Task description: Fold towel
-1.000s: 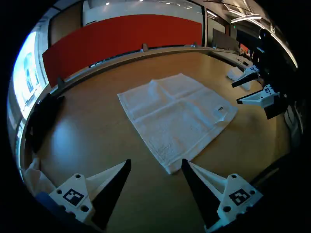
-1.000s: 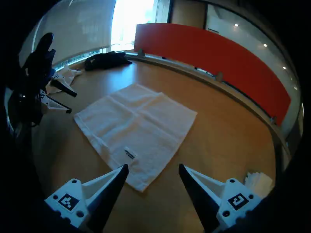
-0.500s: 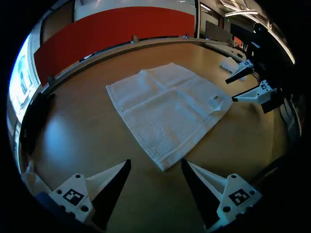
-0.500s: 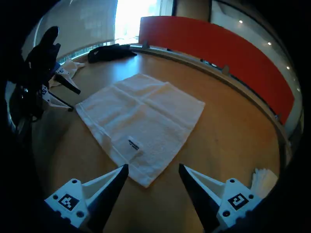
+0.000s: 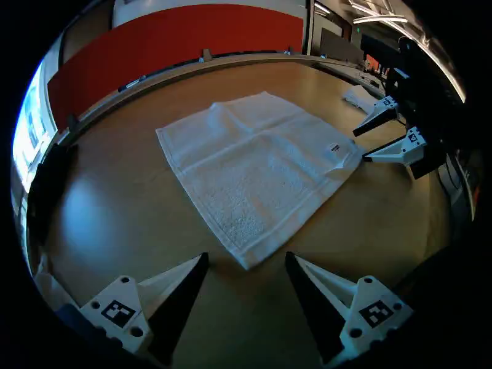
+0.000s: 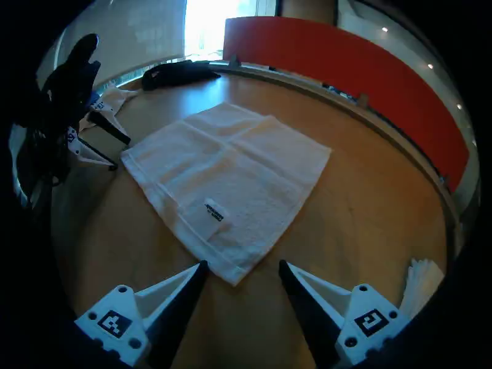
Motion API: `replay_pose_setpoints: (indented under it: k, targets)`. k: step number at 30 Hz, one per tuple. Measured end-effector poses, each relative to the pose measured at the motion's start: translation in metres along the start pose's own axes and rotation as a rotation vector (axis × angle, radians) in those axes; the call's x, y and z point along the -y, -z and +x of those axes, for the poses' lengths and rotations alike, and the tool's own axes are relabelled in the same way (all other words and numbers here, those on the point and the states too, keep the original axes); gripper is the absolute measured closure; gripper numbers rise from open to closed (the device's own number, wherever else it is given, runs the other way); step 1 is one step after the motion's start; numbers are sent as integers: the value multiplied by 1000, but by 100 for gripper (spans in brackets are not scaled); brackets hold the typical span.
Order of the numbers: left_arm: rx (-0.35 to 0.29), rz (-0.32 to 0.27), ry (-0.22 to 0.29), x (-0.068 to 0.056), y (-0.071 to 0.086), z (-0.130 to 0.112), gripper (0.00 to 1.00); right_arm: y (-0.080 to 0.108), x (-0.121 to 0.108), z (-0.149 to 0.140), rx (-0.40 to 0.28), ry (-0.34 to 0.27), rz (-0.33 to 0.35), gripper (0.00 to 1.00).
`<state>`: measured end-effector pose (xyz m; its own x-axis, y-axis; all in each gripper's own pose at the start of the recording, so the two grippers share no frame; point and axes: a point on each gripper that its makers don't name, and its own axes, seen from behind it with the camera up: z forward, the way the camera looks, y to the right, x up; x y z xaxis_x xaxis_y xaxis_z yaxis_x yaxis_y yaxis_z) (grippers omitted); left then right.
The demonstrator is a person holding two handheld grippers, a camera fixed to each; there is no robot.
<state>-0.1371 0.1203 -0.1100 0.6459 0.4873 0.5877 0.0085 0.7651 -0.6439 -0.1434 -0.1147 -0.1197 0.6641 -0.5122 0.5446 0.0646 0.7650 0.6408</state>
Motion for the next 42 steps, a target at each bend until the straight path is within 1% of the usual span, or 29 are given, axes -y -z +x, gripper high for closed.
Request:
replay_pose_setpoints:
  k: [2, 6, 9, 13, 18, 19, 23, 27, 32, 35, 37, 39, 42]
  targets:
    - [0, 0, 0, 0, 0, 1, 12, 0, 3, -1, 2, 1, 15, 23]
    - [0, 5, -5, 0, -2, 1, 19, -1, 3, -1, 0, -4, 25, 31]
    - [0, 8, -8, 0, -3, 2, 22, 0, 4, -1, 0, -3, 34, 33]
    - [0, 9, -9, -1, -3, 2, 22, 0, 5, -2, -2, 0, 41, 37]
    - [0, 10, -8, -2, -3, 1, 26, 0, 6, -2, -3, -1, 46, 37]
    - [1, 10, -8, -2, -4, 2, 27, 0, 6, -2, -3, -1, 47, 39]
    - [3, 9, -14, -5, -4, 2, 35, -1, 9, -3, 0, -7, 58, 47]
    - [9, 5, -22, -9, -3, 2, 46, -1, 10, -3, 2, -13, 63, 51]
    - [17, 8, -21, -12, -2, 2, 52, 0, 8, -4, 3, -23, 59, 66]
    - [19, 11, -13, -12, -2, 2, 54, 1, 7, -4, 2, -35, 56, 72]
    - [19, 17, -5, -10, -2, 2, 58, 0, 6, -4, 1, -41, 53, 74]
    - [19, 23, 5, -8, -2, 2, 64, 0, 6, -4, 0, -46, 50, 75]
    - [20, 32, 18, -4, -3, 2, 70, 0, 6, -4, 0, -48, 47, 76]
